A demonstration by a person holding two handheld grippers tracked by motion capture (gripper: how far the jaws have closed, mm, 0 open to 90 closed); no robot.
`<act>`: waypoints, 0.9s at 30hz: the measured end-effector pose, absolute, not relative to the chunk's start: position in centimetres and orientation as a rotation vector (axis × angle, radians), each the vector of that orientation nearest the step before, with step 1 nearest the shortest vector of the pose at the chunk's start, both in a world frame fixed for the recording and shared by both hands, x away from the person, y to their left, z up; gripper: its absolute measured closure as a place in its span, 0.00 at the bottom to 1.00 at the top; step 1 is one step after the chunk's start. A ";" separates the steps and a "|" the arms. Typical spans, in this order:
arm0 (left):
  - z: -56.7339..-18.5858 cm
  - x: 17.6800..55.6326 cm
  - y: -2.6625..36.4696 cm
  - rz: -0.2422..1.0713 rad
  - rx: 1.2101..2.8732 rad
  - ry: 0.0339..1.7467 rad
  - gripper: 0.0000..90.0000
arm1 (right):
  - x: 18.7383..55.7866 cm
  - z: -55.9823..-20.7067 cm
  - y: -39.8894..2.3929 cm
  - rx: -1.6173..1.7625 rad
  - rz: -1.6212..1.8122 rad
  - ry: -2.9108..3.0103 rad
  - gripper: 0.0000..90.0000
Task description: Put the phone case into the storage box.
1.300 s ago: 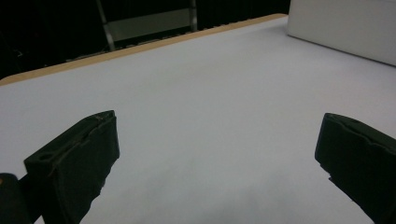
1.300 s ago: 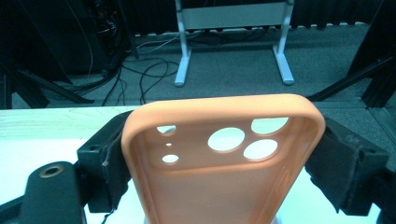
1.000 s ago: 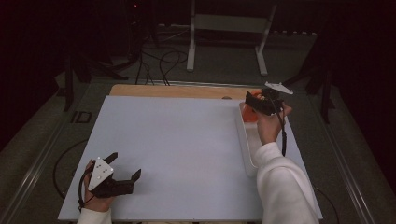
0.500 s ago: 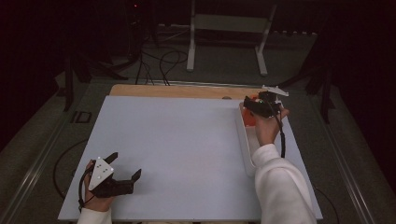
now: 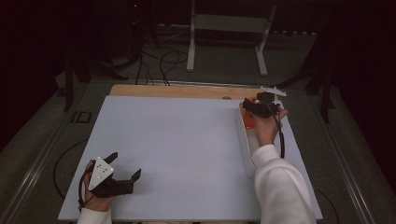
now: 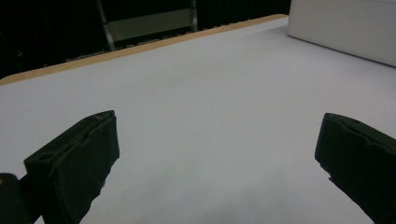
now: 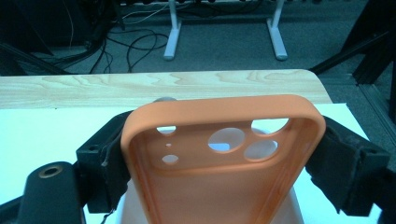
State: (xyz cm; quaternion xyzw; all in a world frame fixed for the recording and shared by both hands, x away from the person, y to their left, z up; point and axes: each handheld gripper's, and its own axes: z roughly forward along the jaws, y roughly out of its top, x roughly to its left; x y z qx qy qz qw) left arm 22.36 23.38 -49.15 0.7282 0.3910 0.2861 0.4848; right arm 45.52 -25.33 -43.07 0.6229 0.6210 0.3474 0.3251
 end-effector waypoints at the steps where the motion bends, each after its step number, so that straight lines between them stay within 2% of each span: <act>1: -49.1 22.3 23.4 0.697 1.772 0.952 0.01 | 45.6 -43.1 -25.3 1.638 0.912 1.630 0.18; 27: -49.1 22.3 23.4 0.695 1.767 0.956 0.01 | 46.4 -43.7 -25.5 1.629 0.921 1.658 0.14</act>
